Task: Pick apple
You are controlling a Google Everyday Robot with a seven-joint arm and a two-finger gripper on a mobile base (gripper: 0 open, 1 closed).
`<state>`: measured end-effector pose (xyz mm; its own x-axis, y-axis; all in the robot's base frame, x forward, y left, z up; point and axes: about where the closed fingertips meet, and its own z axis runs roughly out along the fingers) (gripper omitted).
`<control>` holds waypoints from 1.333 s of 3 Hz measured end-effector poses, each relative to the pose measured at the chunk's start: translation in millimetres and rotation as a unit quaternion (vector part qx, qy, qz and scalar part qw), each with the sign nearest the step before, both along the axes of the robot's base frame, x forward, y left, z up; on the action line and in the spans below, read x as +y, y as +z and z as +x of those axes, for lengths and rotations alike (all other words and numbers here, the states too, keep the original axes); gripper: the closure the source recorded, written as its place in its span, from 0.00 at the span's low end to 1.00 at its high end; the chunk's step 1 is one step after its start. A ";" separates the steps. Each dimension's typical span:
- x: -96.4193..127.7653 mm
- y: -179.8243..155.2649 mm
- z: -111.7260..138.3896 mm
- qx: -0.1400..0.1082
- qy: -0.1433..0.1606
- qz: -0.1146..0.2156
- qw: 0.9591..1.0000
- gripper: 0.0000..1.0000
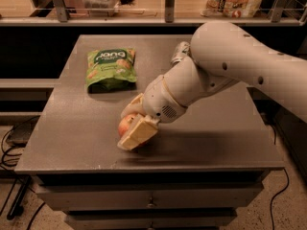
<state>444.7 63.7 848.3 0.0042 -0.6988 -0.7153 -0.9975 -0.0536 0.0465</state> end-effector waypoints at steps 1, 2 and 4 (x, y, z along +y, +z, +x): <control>-10.9 21.2 14.0 -0.022 -0.004 0.000 1.000 0.88; -29.1 77.5 39.5 -0.074 -0.010 0.009 0.997 1.00; -53.5 179.7 70.8 -0.164 -0.017 0.038 0.986 1.00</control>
Offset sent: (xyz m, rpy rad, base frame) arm 0.0819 -0.0554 0.1644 0.0626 -0.3009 -0.0506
